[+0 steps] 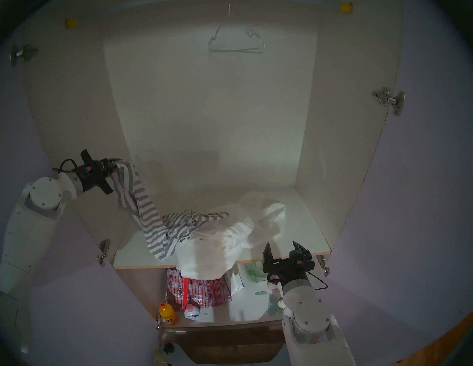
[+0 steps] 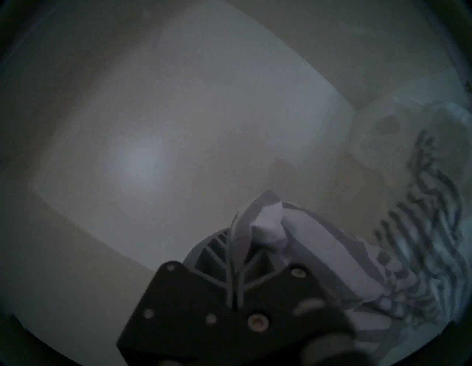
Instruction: Sort tops into two piles: light colors and dark colors
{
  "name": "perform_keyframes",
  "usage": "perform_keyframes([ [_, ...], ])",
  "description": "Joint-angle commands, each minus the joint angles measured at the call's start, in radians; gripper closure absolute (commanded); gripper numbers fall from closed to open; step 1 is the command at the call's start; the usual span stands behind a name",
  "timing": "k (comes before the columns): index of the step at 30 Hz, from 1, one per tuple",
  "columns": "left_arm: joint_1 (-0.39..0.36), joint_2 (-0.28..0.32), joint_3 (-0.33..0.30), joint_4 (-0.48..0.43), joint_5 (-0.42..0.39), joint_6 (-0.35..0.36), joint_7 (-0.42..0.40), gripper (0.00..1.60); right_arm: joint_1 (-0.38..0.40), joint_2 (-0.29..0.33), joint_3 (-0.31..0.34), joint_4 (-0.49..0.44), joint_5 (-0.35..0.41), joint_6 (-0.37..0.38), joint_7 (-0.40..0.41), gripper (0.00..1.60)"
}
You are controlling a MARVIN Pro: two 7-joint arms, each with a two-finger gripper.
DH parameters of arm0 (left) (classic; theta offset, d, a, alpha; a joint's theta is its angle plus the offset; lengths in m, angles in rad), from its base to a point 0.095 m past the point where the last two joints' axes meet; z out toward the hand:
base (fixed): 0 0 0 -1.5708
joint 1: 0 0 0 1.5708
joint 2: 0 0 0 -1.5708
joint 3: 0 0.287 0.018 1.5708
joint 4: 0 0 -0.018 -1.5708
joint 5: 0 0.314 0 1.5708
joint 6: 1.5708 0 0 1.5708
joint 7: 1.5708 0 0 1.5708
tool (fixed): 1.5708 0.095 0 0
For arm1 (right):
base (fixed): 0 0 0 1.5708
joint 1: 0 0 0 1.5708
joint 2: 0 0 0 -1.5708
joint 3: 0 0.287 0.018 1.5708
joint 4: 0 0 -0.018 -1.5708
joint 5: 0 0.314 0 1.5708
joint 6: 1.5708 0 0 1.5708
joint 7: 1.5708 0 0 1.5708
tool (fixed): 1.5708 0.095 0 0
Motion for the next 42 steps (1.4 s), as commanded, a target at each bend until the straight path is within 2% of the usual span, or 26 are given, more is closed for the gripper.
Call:
perform_keyframes([
  [1, -0.024, 0.017, 0.020, -0.052, -0.040, 0.052, -0.099, 1.60, 0.008, 0.000, -0.002, -0.028, 0.001, -0.003, 0.002, 0.00],
  [2, -0.025, 0.020, 0.050, -0.054, -0.039, 0.059, -0.145, 1.60, 0.009, 0.000, -0.002, -0.028, 0.001, -0.003, 0.002, 0.00],
  [8, -0.045, -0.039, 0.124, -0.030, -0.026, 0.060, -0.221, 1.58, 0.008, 0.000, -0.002, -0.028, 0.001, -0.003, 0.002, 0.00],
  [9, -0.048, -0.050, 0.137, -0.023, -0.011, 0.050, -0.216, 1.37, 0.008, 0.000, -0.002, -0.028, 0.001, -0.003, 0.002, 0.00],
  [10, -0.053, -0.063, 0.147, -0.014, -0.006, 0.053, -0.216, 1.37, 0.008, 0.000, -0.002, -0.028, 0.001, -0.003, 0.002, 0.00],
  [11, -0.062, -0.073, 0.160, -0.003, -0.007, 0.064, -0.222, 0.99, 0.008, 0.000, -0.002, -0.028, 0.001, -0.002, 0.002, 0.00],
  [12, -0.064, -0.092, 0.171, 0.011, -0.006, 0.063, -0.211, 0.99, 0.008, 0.000, -0.002, -0.028, 0.001, -0.002, 0.002, 0.00],
  [13, -0.062, -0.113, 0.174, 0.026, -0.008, 0.059, -0.191, 0.26, 0.008, 0.000, -0.002, -0.028, 0.001, -0.002, 0.002, 0.00],
  [14, -0.056, -0.134, 0.174, 0.036, -0.009, 0.063, -0.157, 0.00, 0.008, 0.000, -0.002, -0.028, 0.001, -0.003, 0.002, 0.00],
  [15, -0.051, -0.158, 0.172, 0.048, -0.005, 0.054, -0.123, 0.00, 0.009, 0.000, -0.002, -0.028, 0.001, -0.003, 0.002, 0.00],
  [18, -0.041, -0.257, 0.148, 0.074, 0.010, 0.089, -0.045, 0.00, 0.009, 0.000, -0.002, -0.026, 0.001, -0.004, 0.002, 0.00],
  [20, -0.040, -0.281, 0.174, 0.083, 0.008, 0.072, 0.023, 0.00, 0.009, 0.000, -0.002, -0.027, 0.001, -0.003, 0.002, 0.00],
  [21, -0.035, -0.298, 0.179, 0.085, 0.008, 0.096, 0.059, 0.00, 0.009, 0.000, -0.002, -0.027, 0.001, -0.003, 0.002, 0.00],
  [22, -0.047, -0.305, 0.205, 0.100, 0.007, 0.085, 0.047, 0.00, 0.009, 0.000, -0.002, -0.027, 0.001, -0.003, 0.002, 0.00],
  [24, -0.053, -0.325, 0.238, 0.113, 0.013, 0.110, 0.067, 0.00, 0.009, 0.000, -0.002, -0.027, 0.001, -0.003, 0.002, 0.00],
  [26, -0.069, -0.337, 0.264, 0.135, 0.001, 0.125, 0.041, 0.00, 0.009, 0.000, -0.002, -0.028, 0.001, -0.003, 0.002, 0.00],
  [28, -0.099, -0.348, 0.288, 0.167, -0.042, 0.168, -0.022, 0.00, 0.008, 0.000, -0.002, -0.028, 0.001, -0.003, 0.002, 0.00],
  [30, -0.124, -0.353, 0.310, 0.185, -0.041, 0.198, -0.054, 0.00, 0.009, 0.000, -0.002, -0.028, 0.001, -0.003, 0.002, 0.00],
  [35, -0.195, -0.381, 0.388, 0.280, 0.043, 0.156, -0.018, 0.00, 0.009, 0.000, -0.002, -0.027, 0.001, -0.003, 0.002, 0.00],
  [39, -0.261, -0.427, 0.420, 0.408, 0.103, 0.099, 0.059, 0.00, 0.009, 0.000, -0.002, -0.027, 0.001, -0.003, 0.002, 0.00],
  [42, -0.321, -0.455, 0.444, 0.502, 0.133, 0.070, 0.065, 0.00, 0.009, 0.000, -0.002, -0.027, 0.001, -0.004, 0.002, 0.00],
])
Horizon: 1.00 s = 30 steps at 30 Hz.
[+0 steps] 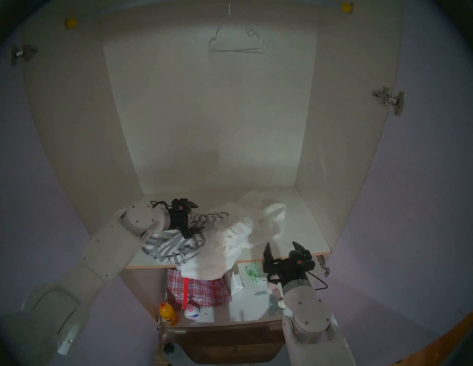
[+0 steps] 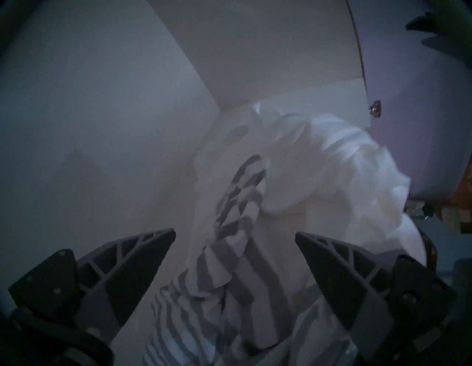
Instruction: Sort tops into two piles: light colors and dark colors
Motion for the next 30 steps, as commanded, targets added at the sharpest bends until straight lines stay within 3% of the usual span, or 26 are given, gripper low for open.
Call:
perform_keyframes([
  [1, -0.080, -0.029, 0.021, 0.047, 0.033, -0.066, 0.019, 0.00, 0.009, 0.000, -0.002, -0.027, 0.001, -0.004, 0.002, 0.00],
  [6, -0.161, -0.087, 0.056, 0.216, 0.051, -0.127, 0.052, 0.00, 0.009, 0.000, -0.002, -0.027, 0.001, -0.003, 0.002, 0.00],
  [10, -0.224, -0.127, 0.097, 0.355, 0.071, -0.172, -0.003, 0.00, 0.008, 0.000, -0.002, -0.028, 0.001, -0.002, 0.002, 0.00],
  [13, -0.242, -0.138, 0.142, 0.426, 0.088, -0.212, 0.011, 0.01, 0.008, 0.000, -0.002, -0.029, 0.001, -0.002, 0.002, 0.00],
  [14, -0.245, -0.139, 0.152, 0.444, 0.089, -0.218, 0.027, 0.89, 0.008, 0.000, -0.002, -0.029, 0.001, -0.002, 0.002, 0.00],
  [15, -0.249, -0.138, 0.163, 0.458, 0.092, -0.231, 0.040, 1.09, 0.008, 0.000, -0.002, -0.029, 0.001, -0.002, 0.002, 0.00],
  [16, -0.254, -0.139, 0.170, 0.476, 0.090, -0.242, 0.052, 1.48, 0.008, 0.000, -0.002, -0.028, 0.001, -0.002, 0.002, 0.00],
  [17, -0.256, -0.138, 0.169, 0.483, 0.087, -0.234, 0.059, 1.60, 0.008, 0.000, -0.002, -0.028, 0.001, -0.002, 0.002, 0.00],
  [21, -0.263, -0.124, 0.134, 0.493, 0.071, -0.258, 0.173, 1.60, 0.010, -0.001, -0.002, -0.024, 0.000, -0.005, 0.002, 0.00],
  [23, -0.258, -0.124, 0.075, 0.488, 0.046, -0.261, 0.273, 1.60, 0.010, -0.001, -0.002, -0.023, 0.000, -0.005, 0.002, 0.00],
  [26, -0.256, -0.117, 0.020, 0.469, 0.015, -0.276, 0.357, 1.60, 0.011, -0.001, -0.002, -0.022, 0.000, -0.005, 0.001, 0.00],
  [30, -0.224, -0.100, -0.034, 0.421, 0.029, -0.297, 0.489, 1.60, 0.010, -0.001, -0.002, -0.024, 0.000, -0.005, 0.001, 0.00],
])
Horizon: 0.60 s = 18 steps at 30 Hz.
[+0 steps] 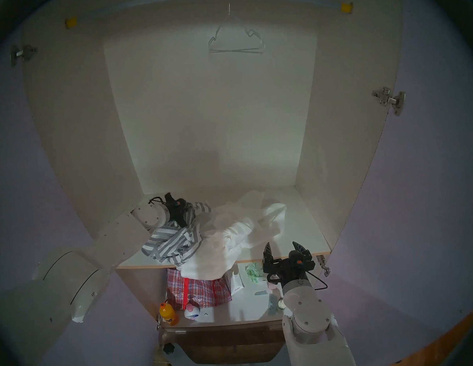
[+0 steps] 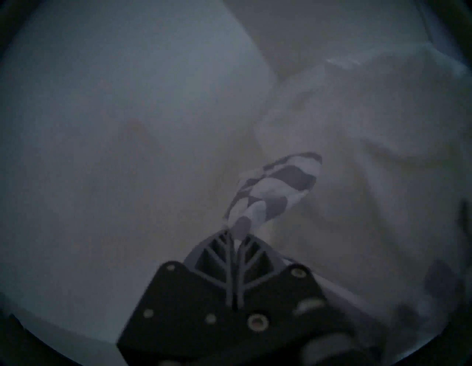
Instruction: Sort tops into two piles: light colors and dark colors
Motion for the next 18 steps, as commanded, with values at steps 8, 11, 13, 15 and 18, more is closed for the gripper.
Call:
perform_keyframes([
  [8, 0.169, 0.149, -0.054, -0.295, 0.256, 0.085, 0.373, 1.60, 0.008, 0.000, -0.002, -0.028, 0.001, -0.004, 0.002, 0.00],
  [11, 0.218, 0.191, -0.050, -0.359, 0.336, 0.152, 0.467, 1.60, 0.008, 0.000, -0.002, -0.029, 0.001, -0.003, 0.002, 0.00],
  [13, 0.255, 0.212, -0.070, -0.411, 0.359, 0.184, 0.485, 1.60, 0.007, 0.000, -0.002, -0.030, 0.001, -0.002, 0.003, 0.00],
  [15, 0.281, 0.241, -0.063, -0.453, 0.382, 0.204, 0.469, 1.60, 0.007, 0.000, -0.002, -0.030, 0.001, -0.002, 0.003, 0.00],
  [18, 0.317, 0.257, -0.073, -0.495, 0.346, 0.200, 0.414, 1.60, 0.007, 0.000, -0.002, -0.030, 0.001, -0.002, 0.003, 0.00],
])
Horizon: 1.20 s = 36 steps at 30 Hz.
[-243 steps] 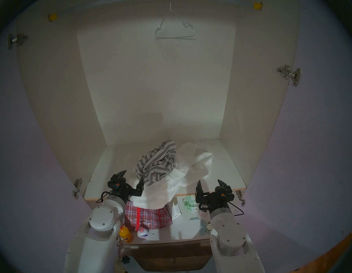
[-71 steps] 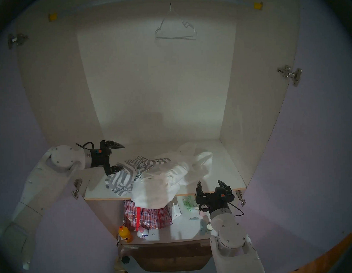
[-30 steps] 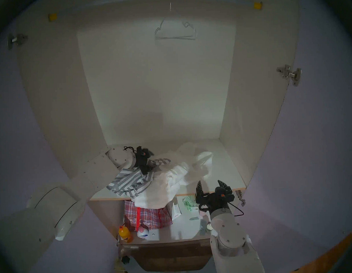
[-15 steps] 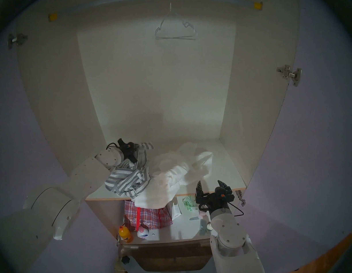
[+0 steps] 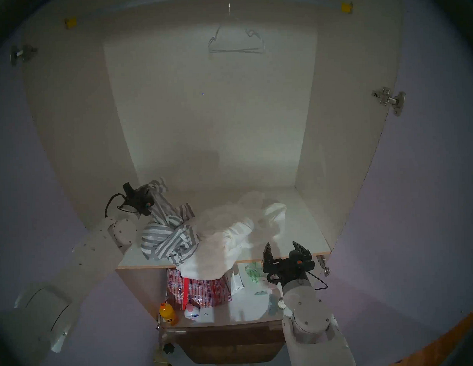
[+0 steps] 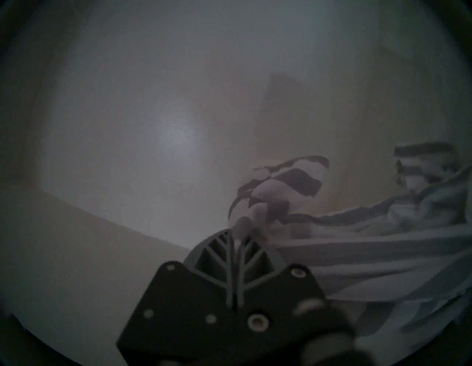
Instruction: Sort tops into two piles: light colors and dark colors
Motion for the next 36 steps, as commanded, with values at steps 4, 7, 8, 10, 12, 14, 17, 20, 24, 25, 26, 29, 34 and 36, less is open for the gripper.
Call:
perform_keyframes([
  [4, -0.014, 0.011, 0.051, 0.006, 0.024, 0.011, -0.144, 1.57, 0.008, 0.000, -0.002, -0.028, 0.001, -0.002, 0.003, 0.00],
  [7, -0.036, 0.007, 0.096, 0.057, 0.066, 0.004, -0.165, 1.57, 0.008, 0.000, -0.002, -0.027, 0.001, -0.002, 0.003, 0.00],
  [8, -0.042, 0.001, 0.100, 0.076, 0.057, -0.001, -0.167, 1.60, 0.008, 0.000, -0.002, -0.028, 0.001, -0.002, 0.003, 0.00],
  [10, -0.057, -0.010, 0.121, 0.112, 0.085, 0.007, -0.148, 1.60, 0.009, 0.000, -0.002, -0.027, 0.001, -0.003, 0.003, 0.00],
  [12, -0.081, -0.012, 0.155, 0.152, 0.131, 0.018, -0.117, 1.60, 0.009, 0.000, -0.002, -0.026, 0.001, -0.004, 0.002, 0.00],
  [14, -0.107, -0.014, 0.181, 0.193, 0.146, 0.014, -0.110, 1.60, 0.009, -0.001, -0.002, -0.025, 0.001, -0.004, 0.002, 0.00],
  [17, -0.145, -0.016, 0.226, 0.256, 0.195, -0.008, -0.081, 1.60, 0.010, -0.001, -0.002, -0.025, 0.001, -0.004, 0.002, 0.00],
  [20, -0.178, -0.028, 0.277, 0.313, 0.243, -0.028, -0.074, 1.60, 0.009, -0.001, -0.002, -0.026, 0.001, -0.004, 0.002, 0.00],
  [24, -0.210, -0.045, 0.341, 0.391, 0.293, -0.051, -0.077, 1.58, 0.009, 0.000, -0.002, -0.027, 0.001, -0.003, 0.002, 0.00],
  [25, -0.208, -0.054, 0.327, 0.404, 0.273, -0.056, -0.067, 1.20, 0.009, 0.000, -0.002, -0.026, 0.001, -0.003, 0.002, 0.00],
  [26, -0.205, -0.060, 0.310, 0.405, 0.239, -0.063, -0.066, 0.78, 0.009, 0.000, -0.002, -0.026, 0.001, -0.004, 0.002, 0.00],
  [29, -0.187, -0.066, 0.241, 0.358, 0.148, -0.120, -0.057, 0.00, 0.010, -0.001, -0.002, -0.023, 0.000, -0.005, 0.002, 0.00],
  [34, -0.156, 0.010, 0.246, 0.229, 0.084, -0.248, -0.159, 0.00, 0.010, -0.001, -0.002, -0.024, 0.000, -0.005, 0.002, 0.00],
  [36, -0.114, 0.063, 0.241, 0.124, 0.038, -0.281, -0.268, 0.00, 0.010, -0.001, -0.002, -0.023, 0.000, -0.005, 0.002, 0.00],
])
